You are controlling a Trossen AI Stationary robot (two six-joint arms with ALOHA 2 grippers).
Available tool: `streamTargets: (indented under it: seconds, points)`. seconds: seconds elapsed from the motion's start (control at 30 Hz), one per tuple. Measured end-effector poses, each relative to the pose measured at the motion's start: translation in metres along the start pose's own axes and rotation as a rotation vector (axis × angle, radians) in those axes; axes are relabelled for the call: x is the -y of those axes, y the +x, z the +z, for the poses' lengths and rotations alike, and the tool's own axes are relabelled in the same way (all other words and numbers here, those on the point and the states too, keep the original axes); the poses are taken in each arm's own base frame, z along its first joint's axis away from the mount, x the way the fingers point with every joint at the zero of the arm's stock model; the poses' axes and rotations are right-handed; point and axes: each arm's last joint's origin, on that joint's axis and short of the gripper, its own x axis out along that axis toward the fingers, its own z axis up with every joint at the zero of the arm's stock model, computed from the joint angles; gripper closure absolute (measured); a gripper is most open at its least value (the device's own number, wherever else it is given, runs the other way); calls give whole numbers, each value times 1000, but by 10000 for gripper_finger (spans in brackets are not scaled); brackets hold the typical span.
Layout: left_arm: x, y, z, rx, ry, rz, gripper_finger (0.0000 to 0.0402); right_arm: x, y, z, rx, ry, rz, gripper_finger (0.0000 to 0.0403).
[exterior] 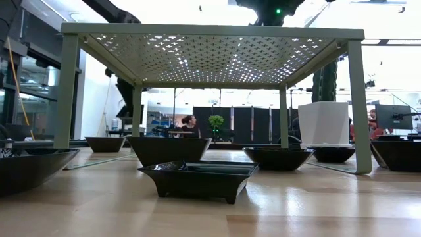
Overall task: Pick & Place Mini shaped plates
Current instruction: Stack the black square shaped plate on top of the black square shaped plate on the shelf
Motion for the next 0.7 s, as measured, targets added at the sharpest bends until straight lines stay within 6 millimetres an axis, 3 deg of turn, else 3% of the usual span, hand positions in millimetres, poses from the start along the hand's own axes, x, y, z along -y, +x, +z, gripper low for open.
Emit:
streamTargets:
  seconds: [0.37,0.7]
  points:
    - [37,-53,10,104,28,18,401,-1,0,-1,-7,-4,2,206]
    - [85,-70,46,206,2,-144,401,-1,0,-2,-33,-10,-19,206]
